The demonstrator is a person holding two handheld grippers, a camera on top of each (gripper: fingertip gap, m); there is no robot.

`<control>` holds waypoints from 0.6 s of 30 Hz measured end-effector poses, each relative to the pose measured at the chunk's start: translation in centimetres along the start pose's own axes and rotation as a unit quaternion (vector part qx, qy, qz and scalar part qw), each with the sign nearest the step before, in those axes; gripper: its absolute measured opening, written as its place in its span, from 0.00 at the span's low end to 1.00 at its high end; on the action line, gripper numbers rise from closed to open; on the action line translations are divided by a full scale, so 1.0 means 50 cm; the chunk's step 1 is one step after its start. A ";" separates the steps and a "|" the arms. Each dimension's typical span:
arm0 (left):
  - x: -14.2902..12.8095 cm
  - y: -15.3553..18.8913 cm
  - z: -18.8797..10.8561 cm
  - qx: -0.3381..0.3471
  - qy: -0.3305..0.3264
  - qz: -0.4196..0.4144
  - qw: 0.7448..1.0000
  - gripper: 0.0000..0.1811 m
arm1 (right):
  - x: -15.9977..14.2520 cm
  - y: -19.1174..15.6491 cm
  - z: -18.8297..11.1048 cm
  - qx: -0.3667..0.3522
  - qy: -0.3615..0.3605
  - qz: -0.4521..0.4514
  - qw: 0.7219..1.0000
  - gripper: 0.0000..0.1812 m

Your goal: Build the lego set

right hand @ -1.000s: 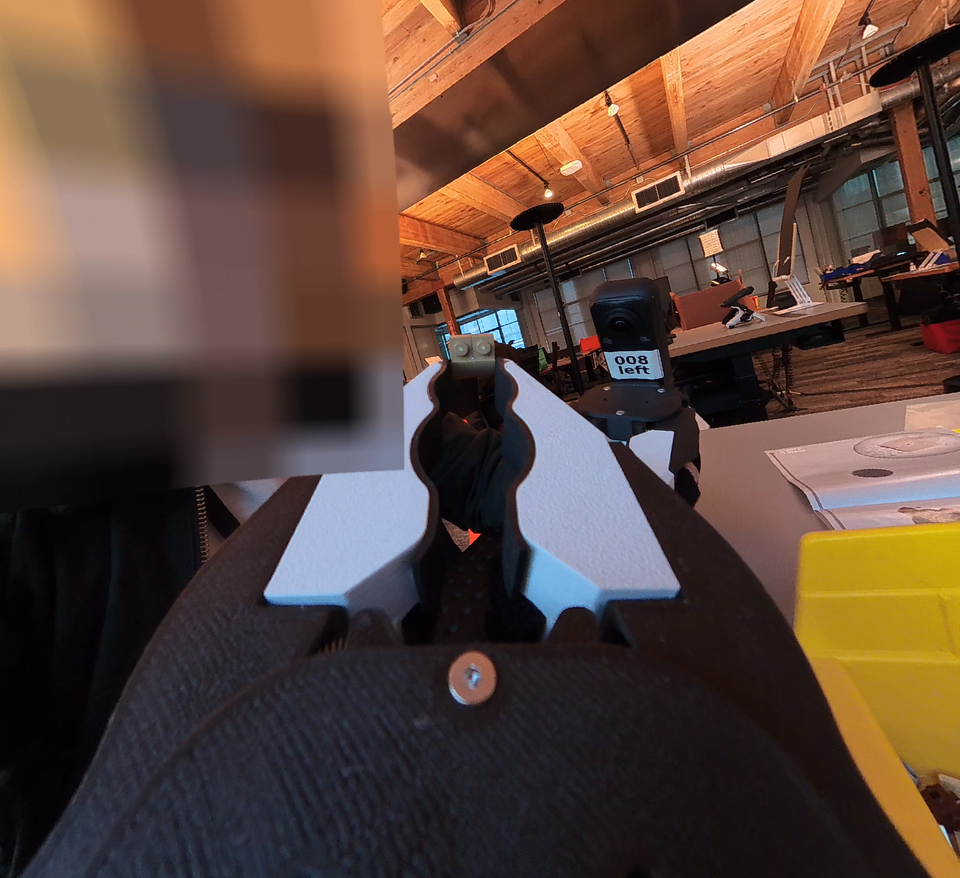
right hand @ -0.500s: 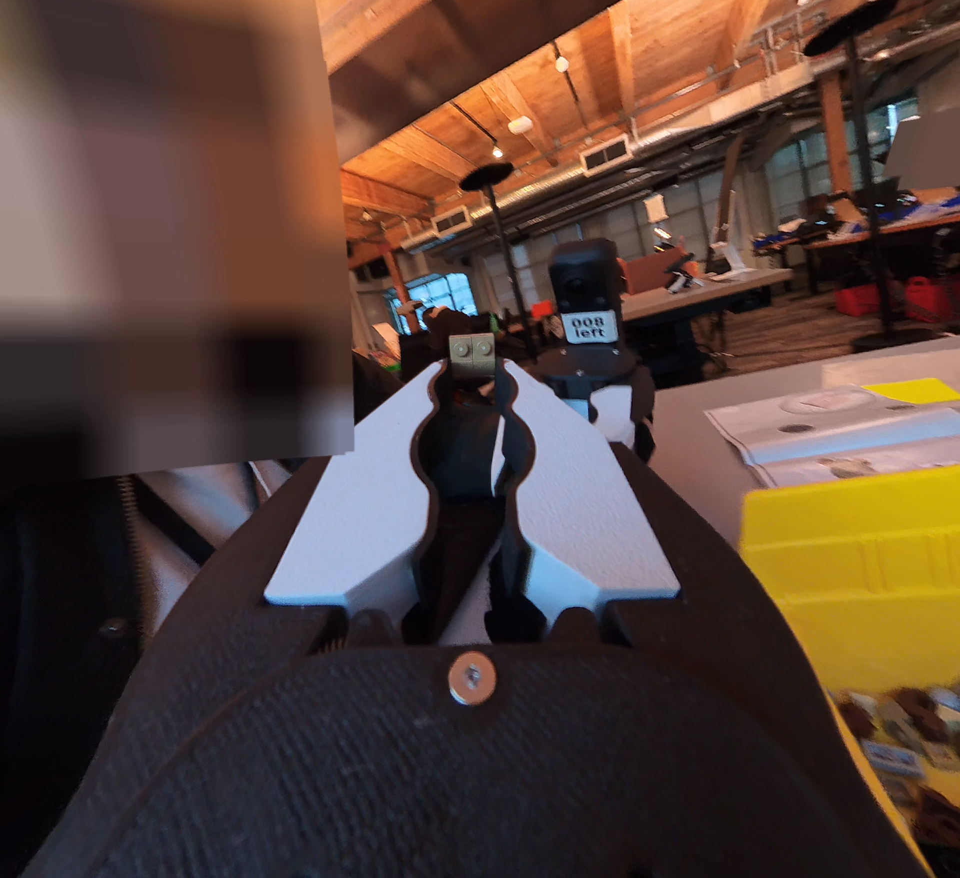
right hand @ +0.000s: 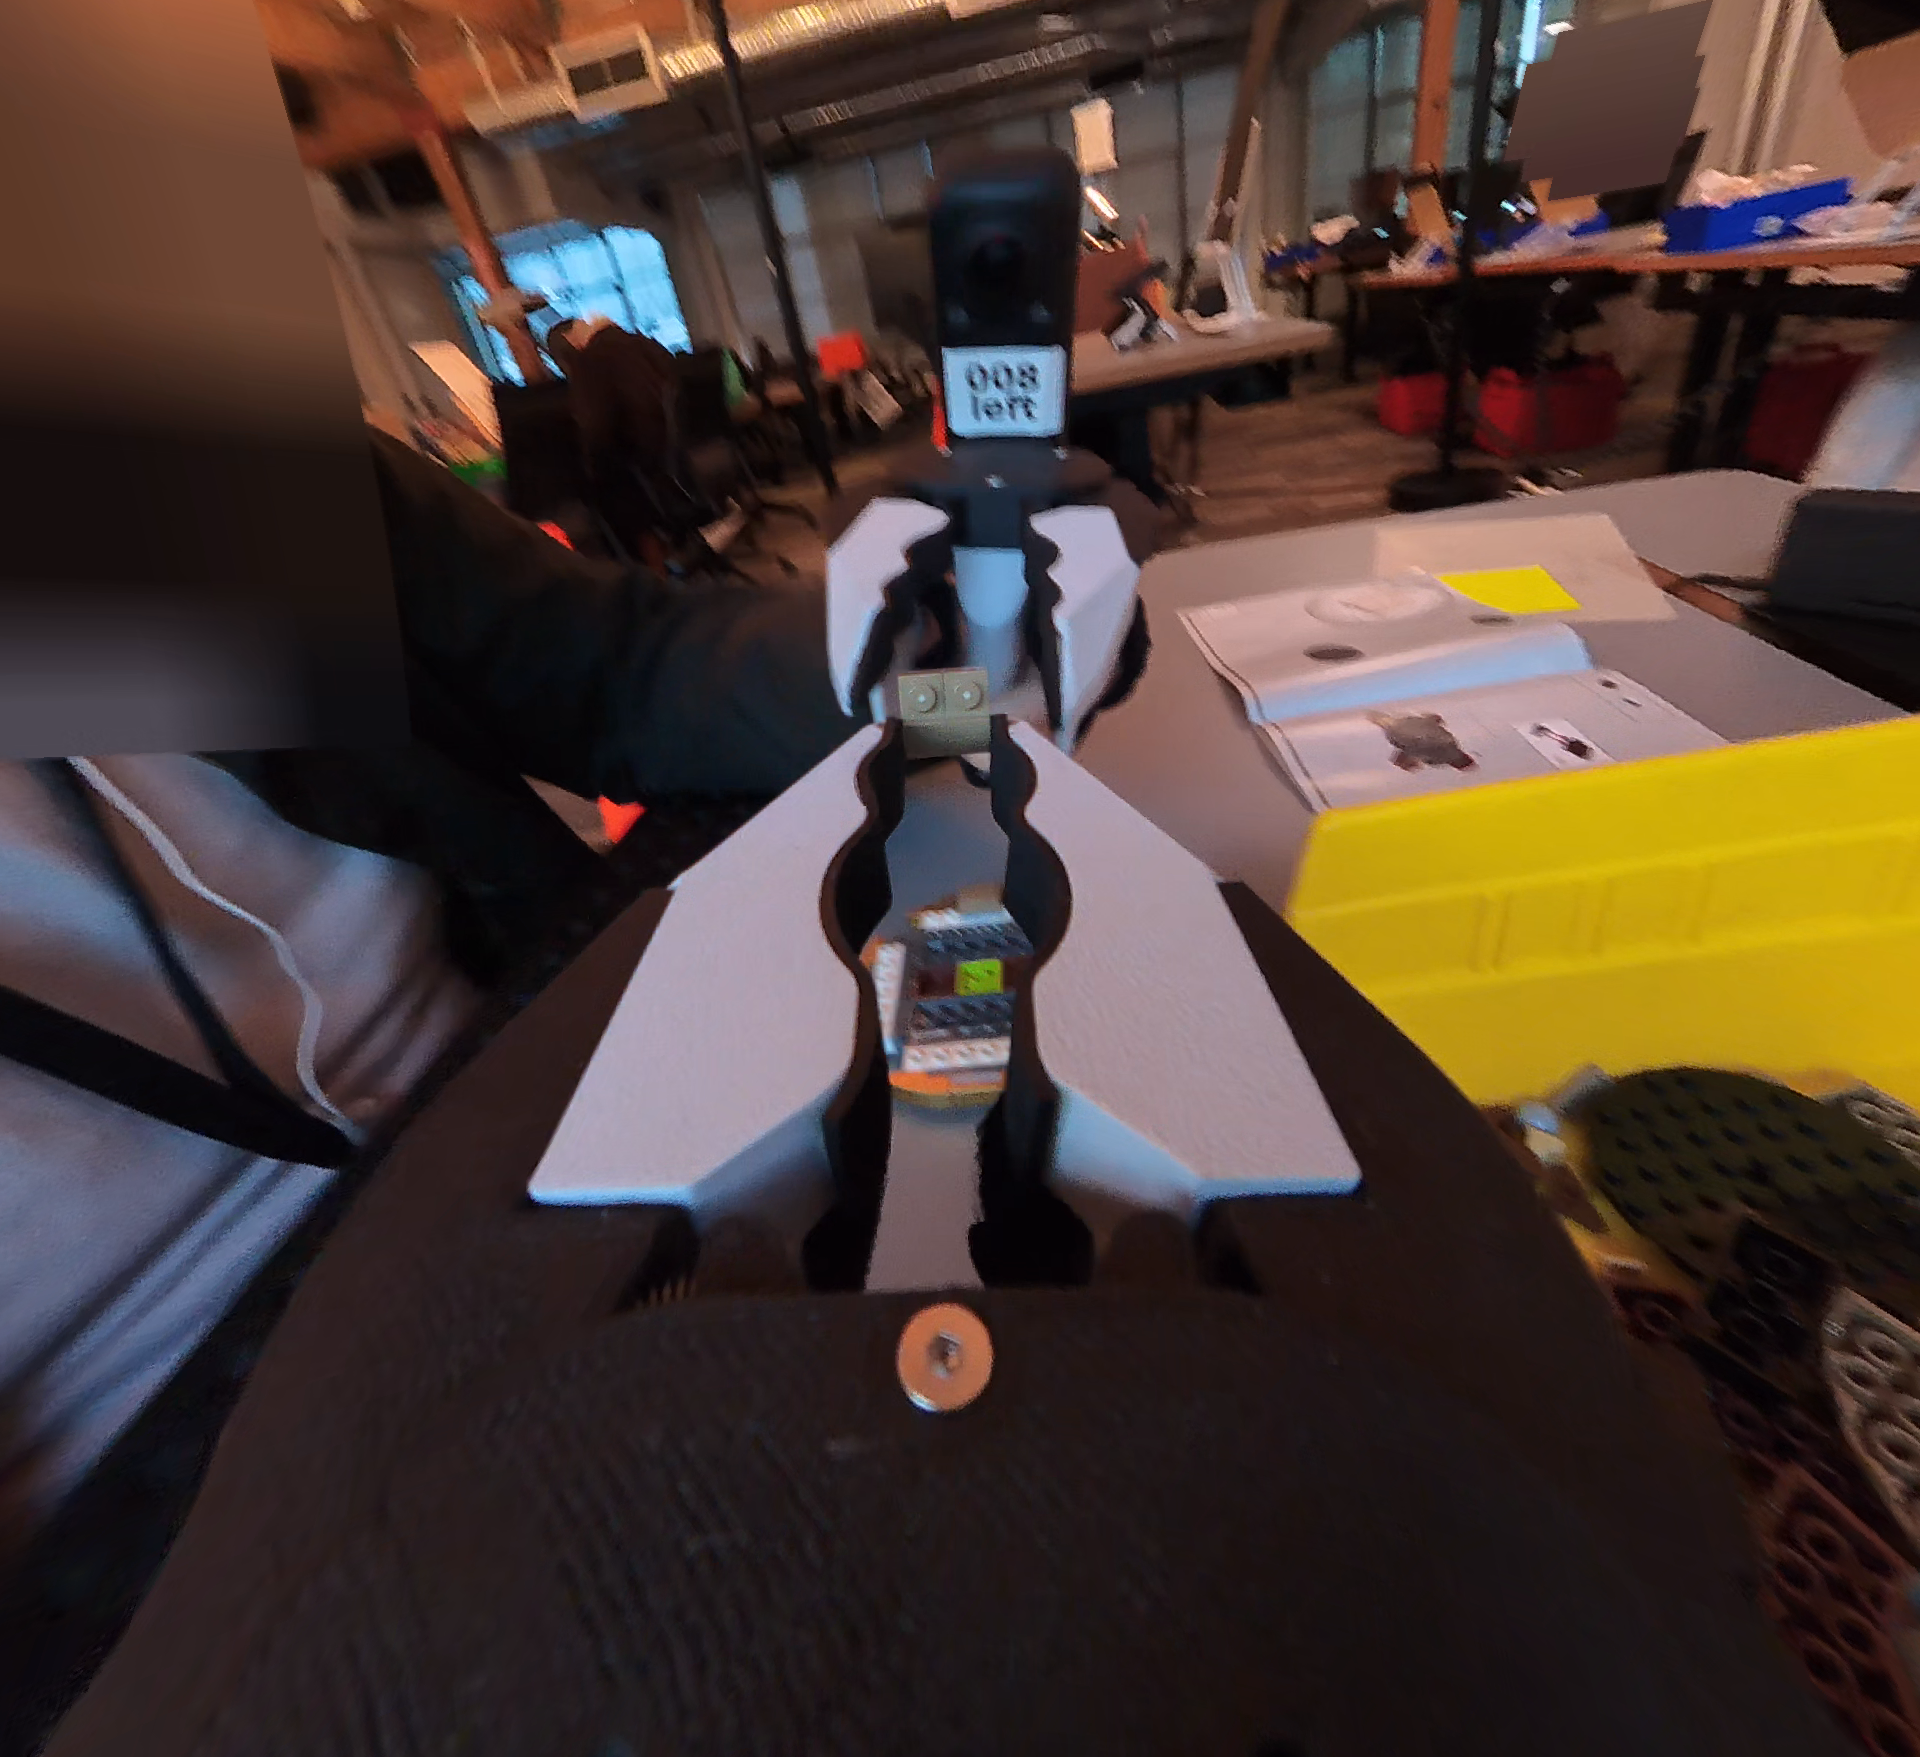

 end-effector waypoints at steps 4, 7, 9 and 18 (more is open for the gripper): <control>-0.001 -0.004 -0.003 0.003 0.001 0.002 1.000 0.19 | -0.019 0.008 0.006 -0.032 -0.033 -0.037 0.998 0.08; -0.002 -0.007 -0.005 0.009 0.000 0.006 1.000 0.18 | -0.033 0.005 0.012 -0.042 -0.055 -0.063 0.996 0.08; -0.004 -0.007 -0.004 0.012 -0.005 0.011 1.000 0.18 | -0.039 0.003 0.016 -0.046 -0.066 -0.081 0.993 0.08; -0.027 -0.003 0.008 0.016 -0.047 0.036 0.998 0.15 | -0.045 0.000 0.021 -0.048 -0.076 -0.095 0.991 0.08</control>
Point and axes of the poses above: each gripper's, where its closed fingertips meet, z out along the fingers, x out of its top, y = z × x across the jaws, the point moved 3 cm from there along -z, back along the fingers, and after that the axes turned 6 degrees about -x, right-handed, at the moved point
